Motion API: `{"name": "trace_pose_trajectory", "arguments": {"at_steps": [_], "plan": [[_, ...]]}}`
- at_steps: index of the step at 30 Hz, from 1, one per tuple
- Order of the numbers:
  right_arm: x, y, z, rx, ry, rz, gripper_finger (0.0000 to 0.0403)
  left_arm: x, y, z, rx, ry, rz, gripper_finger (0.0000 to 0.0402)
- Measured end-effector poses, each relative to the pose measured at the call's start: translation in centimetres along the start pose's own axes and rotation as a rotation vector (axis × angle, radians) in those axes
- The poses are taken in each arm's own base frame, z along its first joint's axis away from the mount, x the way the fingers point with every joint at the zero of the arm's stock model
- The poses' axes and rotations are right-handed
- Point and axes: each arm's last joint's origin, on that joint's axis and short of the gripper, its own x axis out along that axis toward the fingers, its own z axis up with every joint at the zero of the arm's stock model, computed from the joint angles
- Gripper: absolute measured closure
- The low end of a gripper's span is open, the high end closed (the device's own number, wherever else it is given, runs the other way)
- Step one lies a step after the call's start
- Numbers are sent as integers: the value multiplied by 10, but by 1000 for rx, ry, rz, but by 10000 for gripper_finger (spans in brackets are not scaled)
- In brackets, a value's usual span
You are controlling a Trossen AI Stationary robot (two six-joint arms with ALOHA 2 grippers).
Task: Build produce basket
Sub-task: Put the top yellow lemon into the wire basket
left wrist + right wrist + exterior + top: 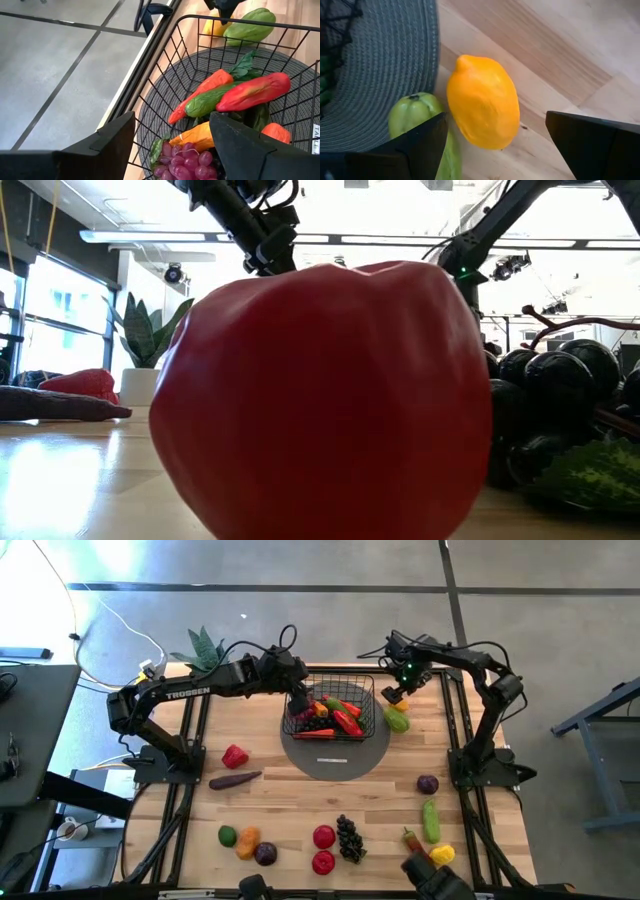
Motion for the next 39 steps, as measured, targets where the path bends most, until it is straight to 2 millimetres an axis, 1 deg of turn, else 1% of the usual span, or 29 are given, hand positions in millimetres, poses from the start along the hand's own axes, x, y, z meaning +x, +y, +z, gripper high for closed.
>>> {"name": "trace_pose_trajectory", "arguments": {"at_steps": [6, 15, 17, 19, 21, 28, 30, 34, 36, 39], "plan": [[11, -2, -3, 1, -4, -9, 84, 0, 0, 0, 0, 0, 0, 156], [18, -5, -4, 16, -31, -93, 85, 0, 0, 0, 0, 0, 1, 156], [20, -6, -5, 30, -27, -97, 90, 0, 0, 0, 0, 1, 1, 156], [23, -6, -7, 41, -21, -98, 103, 0, 0, 0, 0, 1, 1, 156], [25, -6, -8, 54, -15, -98, 126, 0, 0, 0, 0, 1, 2, 156], [26, -6, -9, 84, -12, -91, 236, 0, 0, 0, 0, 1, 2, 156], [25, -6, -9, 98, -10, -89, 244, 0, 0, 0, 0, 1, 2, 156], [19, -4, -12, 119, -15, -87, 244, 0, 0, 0, 0, 1, 2, 156], [10, -2, -15, 129, -47, -87, 243, 0, 0, 0, 0, 2, 2, 156], [-6, 3, -20, 165, -105, -80, 230, 0, 0, -1, -2, 12, 0, 156]]}}
